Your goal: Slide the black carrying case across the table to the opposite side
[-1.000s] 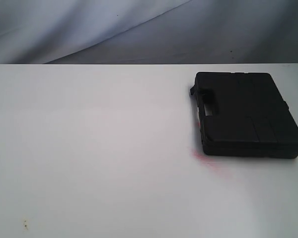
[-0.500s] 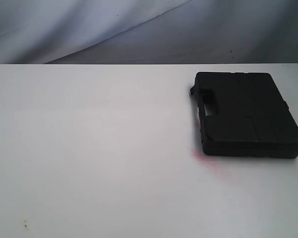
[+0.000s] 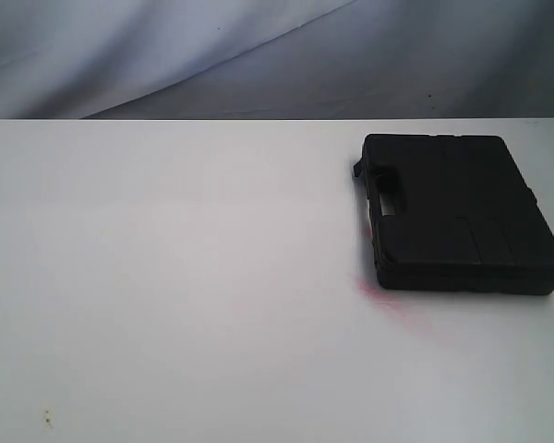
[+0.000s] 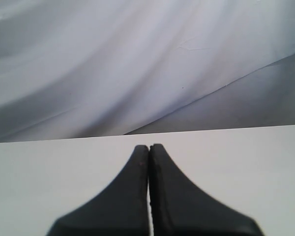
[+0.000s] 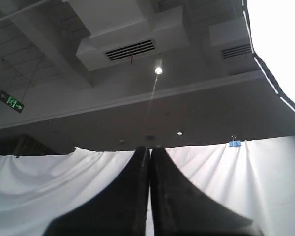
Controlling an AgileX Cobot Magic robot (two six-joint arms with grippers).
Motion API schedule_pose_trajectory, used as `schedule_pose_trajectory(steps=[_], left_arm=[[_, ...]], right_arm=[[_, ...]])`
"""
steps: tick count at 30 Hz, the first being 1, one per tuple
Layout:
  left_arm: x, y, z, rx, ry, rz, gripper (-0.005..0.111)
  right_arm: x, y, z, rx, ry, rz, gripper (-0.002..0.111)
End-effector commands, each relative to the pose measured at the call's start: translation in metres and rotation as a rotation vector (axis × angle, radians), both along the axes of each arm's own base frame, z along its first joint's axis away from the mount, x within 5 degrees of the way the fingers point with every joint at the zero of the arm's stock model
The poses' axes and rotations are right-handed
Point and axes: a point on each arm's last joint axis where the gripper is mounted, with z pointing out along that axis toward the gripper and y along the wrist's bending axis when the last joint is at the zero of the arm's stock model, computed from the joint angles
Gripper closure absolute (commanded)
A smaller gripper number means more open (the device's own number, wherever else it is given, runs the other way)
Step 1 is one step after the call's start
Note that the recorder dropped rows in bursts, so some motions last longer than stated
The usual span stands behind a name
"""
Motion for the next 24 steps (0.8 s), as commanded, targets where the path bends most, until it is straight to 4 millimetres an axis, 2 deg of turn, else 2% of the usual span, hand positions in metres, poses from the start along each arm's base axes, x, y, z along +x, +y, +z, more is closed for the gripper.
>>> schedule_pose_trajectory(steps=[1, 3, 7, 11, 14, 18, 21, 24], left_arm=[[0.0, 0.0, 0.0, -0.002, -0.009, 0.002, 0.107], [0.0, 0.0, 0.0, -0.002, -0.009, 0.002, 0.107], [0.0, 0.0, 0.0, -0.002, -0.009, 0.002, 0.107], [0.0, 0.0, 0.0, -0.002, -0.009, 0.002, 0.107], [0.0, 0.0, 0.0, -0.002, -0.009, 0.002, 0.107], [0.0, 0.0, 0.0, -0.002, -0.009, 0.002, 0.107], [0.0, 0.0, 0.0, -0.002, -0.009, 0.002, 0.107], [0.0, 0.0, 0.0, -0.002, -0.009, 0.002, 0.107]], right_arm=[[0.0, -0.001, 0.006, 0.007, 0.019, -0.02, 0.108], [0.001, -0.003, 0.017, -0.007, 0.065, -0.062, 0.108], [0.002, -0.014, 0.042, -0.028, 0.294, -0.222, 0.108], [-0.006, -0.027, 0.063, 0.009, 0.482, -0.337, 0.108], [0.002, -0.035, 0.075, -0.044, 0.671, -0.465, 0.108], [0.014, -0.037, 0.074, -0.06, 0.789, -0.497, 0.108], [0.033, -0.036, 0.065, -0.086, 0.939, -0.509, 0.108], [0.046, -0.035, 0.062, -0.111, 1.002, -0.519, 0.108]])
